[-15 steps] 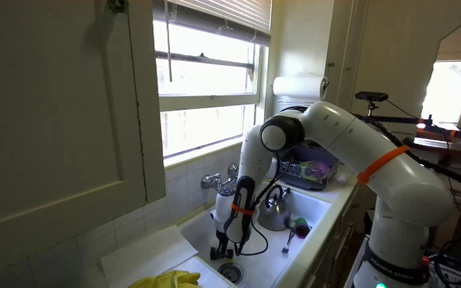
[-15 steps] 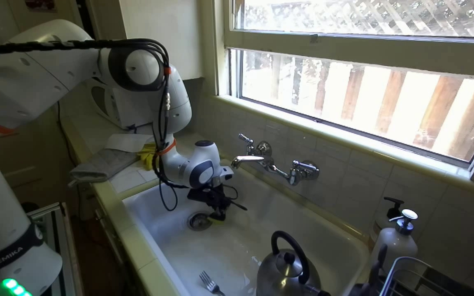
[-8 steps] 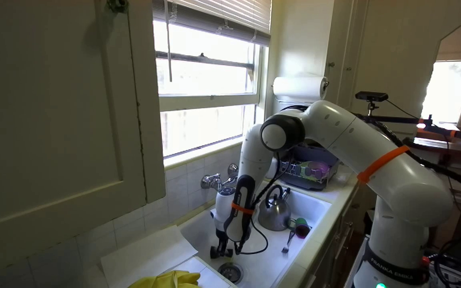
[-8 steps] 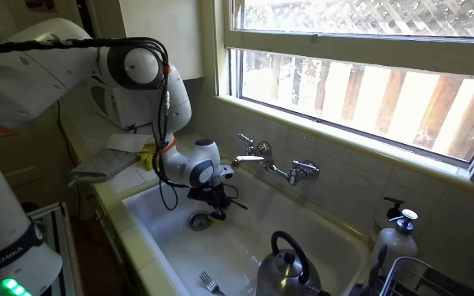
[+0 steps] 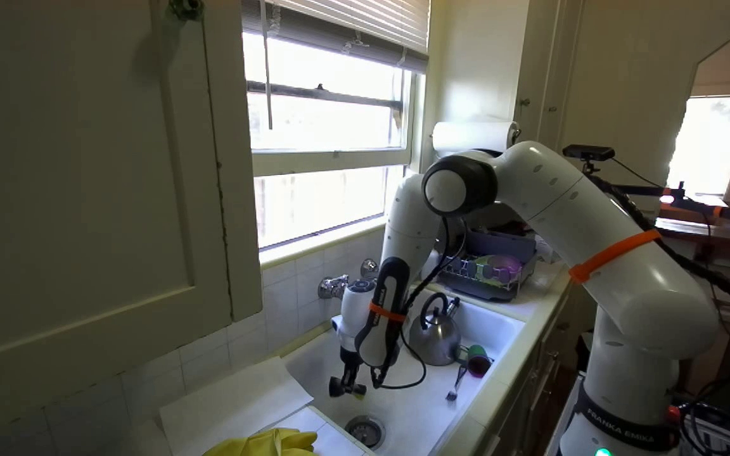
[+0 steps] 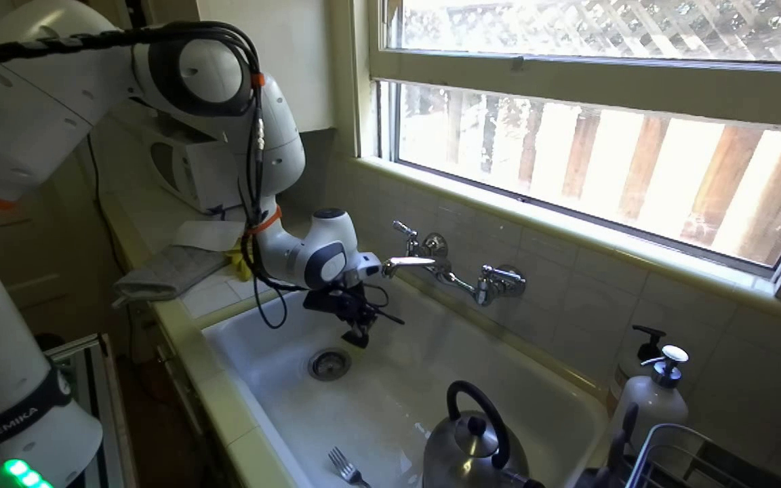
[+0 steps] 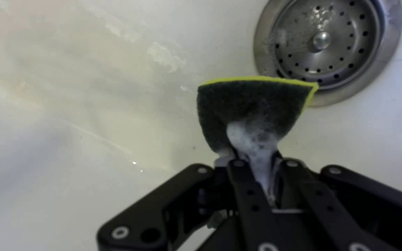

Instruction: Pick up the sponge from the sink and clean the handle of the tap on the right

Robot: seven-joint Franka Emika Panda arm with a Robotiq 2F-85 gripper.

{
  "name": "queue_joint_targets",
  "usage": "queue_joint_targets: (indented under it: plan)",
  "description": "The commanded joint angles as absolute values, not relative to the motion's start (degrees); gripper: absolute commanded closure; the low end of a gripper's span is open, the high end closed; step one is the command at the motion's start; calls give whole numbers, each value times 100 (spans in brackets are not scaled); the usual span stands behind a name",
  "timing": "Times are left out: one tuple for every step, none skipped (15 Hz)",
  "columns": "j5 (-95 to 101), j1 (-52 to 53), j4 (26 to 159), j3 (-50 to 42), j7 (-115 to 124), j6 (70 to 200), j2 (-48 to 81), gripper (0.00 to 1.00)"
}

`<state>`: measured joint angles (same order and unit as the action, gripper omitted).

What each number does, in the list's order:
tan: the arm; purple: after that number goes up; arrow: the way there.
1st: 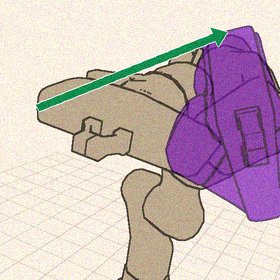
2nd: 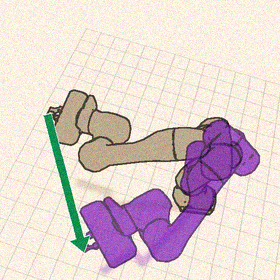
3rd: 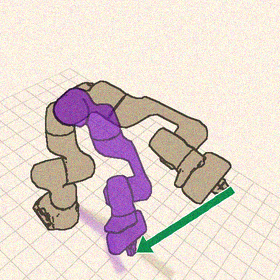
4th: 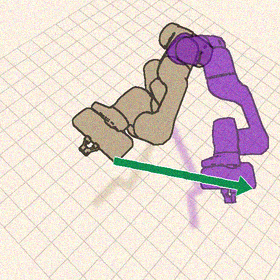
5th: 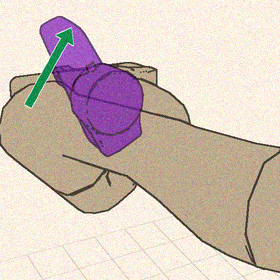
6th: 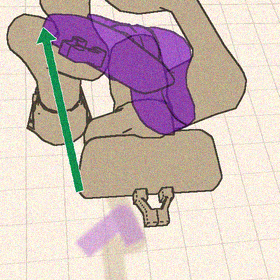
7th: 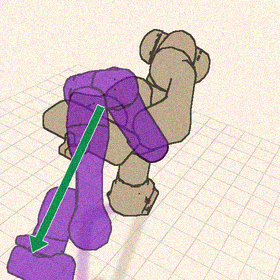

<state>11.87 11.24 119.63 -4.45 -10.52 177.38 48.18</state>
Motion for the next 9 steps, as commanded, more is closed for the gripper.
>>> queue_joint_targets:
  plan:
    - [1349,941,12695,-263,-1192,17579,3956,96]
    - [1373,869,12845,-186,-1279,17532,3739,96]
    - [1386,795,12967,-98,-1357,17454,3529,96]
    - [1410,682,13100,35,-1473,17360,3306,96]
    - [1422,606,13217,128,-1553,17242,3083,96]
    - [1421,497,13325,263,-1650,17073,2851,96]
    - [1391,429,13430,348,-1706,16893,2613,96]
    - [1342,291,13547,504,-1820,16716,2361,96]
    - [1264,158,13633,664,-1942,16484,2116,96]
